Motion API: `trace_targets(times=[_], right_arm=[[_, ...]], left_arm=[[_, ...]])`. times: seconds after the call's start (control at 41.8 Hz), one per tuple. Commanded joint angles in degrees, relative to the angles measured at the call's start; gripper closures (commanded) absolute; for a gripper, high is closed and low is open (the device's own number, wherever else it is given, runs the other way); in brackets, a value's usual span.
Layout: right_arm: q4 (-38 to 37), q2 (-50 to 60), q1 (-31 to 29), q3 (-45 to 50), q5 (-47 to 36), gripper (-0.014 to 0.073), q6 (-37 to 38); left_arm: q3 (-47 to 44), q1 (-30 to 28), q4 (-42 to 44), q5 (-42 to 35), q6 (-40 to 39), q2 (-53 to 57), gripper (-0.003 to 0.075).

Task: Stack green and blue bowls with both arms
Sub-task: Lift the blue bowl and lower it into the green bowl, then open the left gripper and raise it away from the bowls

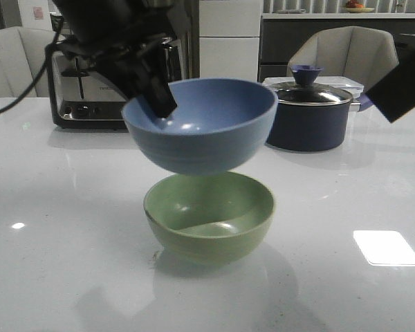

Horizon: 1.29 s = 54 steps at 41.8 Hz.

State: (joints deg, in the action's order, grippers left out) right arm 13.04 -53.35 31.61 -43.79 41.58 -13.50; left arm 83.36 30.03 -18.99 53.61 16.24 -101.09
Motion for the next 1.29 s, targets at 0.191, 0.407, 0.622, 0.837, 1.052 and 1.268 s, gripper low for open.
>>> trace_targets(times=[0.191,0.407,0.622,0.837,1.052,1.268], right_arm=[[0.1,0.9,0.0,-1.5,-3.2,0.0138,-0.6],[0.1,0.9,0.0,-1.5,-3.2,0.0138,-0.6],[0.1,0.9,0.0,-1.5,-3.2,0.0138,-0.6],[0.1,0.9,0.0,-1.5,-3.2,0.0138,-0.6],[0.1,0.9,0.0,-1.5,-3.2,0.0138,-0.6],[0.1,0.9,0.0,-1.5,-3.2,0.0138,-0.6]], left_arm=[[2.0,0.7,-1.7,-5.8,-0.2,-4.0,0.0627],[2.0,0.7,-2.7,-5.6,-0.2,-6.4,0.0627],[2.0,0.7,-2.7,-5.7,-0.2,-6.4,0.0482],[2.0,0.7,-3.0,-5.6,-0.2,-6.2,0.0297],[2.0,0.7,-1.3,-6.6,-0.1,-0.7,0.0297],[-3.5,1.3,-1.1,-7.7,-0.1,11.8,0.0297]])
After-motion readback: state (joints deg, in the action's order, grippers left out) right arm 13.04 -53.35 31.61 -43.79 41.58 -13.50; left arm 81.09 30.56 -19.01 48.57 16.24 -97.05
